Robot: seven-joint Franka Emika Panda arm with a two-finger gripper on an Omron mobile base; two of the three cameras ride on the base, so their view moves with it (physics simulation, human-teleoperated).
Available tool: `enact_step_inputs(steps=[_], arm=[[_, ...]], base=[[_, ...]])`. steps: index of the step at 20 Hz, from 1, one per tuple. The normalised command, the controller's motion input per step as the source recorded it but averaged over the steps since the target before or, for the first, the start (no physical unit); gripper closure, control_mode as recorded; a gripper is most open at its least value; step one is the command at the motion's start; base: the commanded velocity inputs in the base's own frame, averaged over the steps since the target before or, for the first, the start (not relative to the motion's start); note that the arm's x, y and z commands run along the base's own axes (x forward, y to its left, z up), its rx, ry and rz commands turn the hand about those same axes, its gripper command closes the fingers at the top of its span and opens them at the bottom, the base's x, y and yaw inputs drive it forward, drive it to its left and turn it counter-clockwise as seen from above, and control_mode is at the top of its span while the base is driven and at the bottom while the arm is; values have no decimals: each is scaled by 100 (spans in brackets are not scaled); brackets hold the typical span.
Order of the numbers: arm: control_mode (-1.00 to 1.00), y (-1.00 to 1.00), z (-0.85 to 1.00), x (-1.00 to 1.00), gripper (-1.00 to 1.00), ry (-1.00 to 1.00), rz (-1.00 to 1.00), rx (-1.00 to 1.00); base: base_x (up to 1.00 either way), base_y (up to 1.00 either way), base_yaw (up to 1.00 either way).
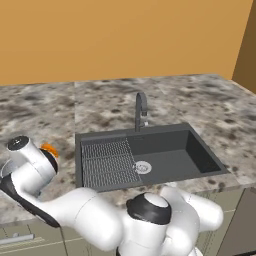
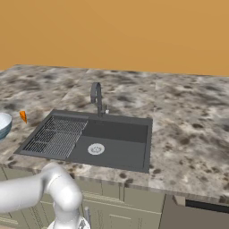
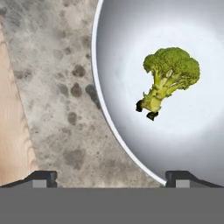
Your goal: Pick the broccoli from the sink and place it in the bowl. Then pick the bowl and place it in the microwave. Then close the microwave door and press the start button.
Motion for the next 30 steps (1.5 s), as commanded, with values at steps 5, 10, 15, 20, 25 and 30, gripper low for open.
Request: enact_step_inputs(steps=[5,10,15,20,25,30], arm=[[-100,0,-19,29,-100,-1,8,-2],[-100,0,-2,21,-100,0,7,0],[-100,4,-11,13,-100,0,10,-2],[-100,14,-27,12,-100,0,17,-6],[-100,0,-7,2,100,0,10,-1],[-100,-9,-3,0,100,2,1,0]], base=[[0,0,0],[0,0,0],[0,0,0],[0,0,0],[0,0,0],[0,0,0]])
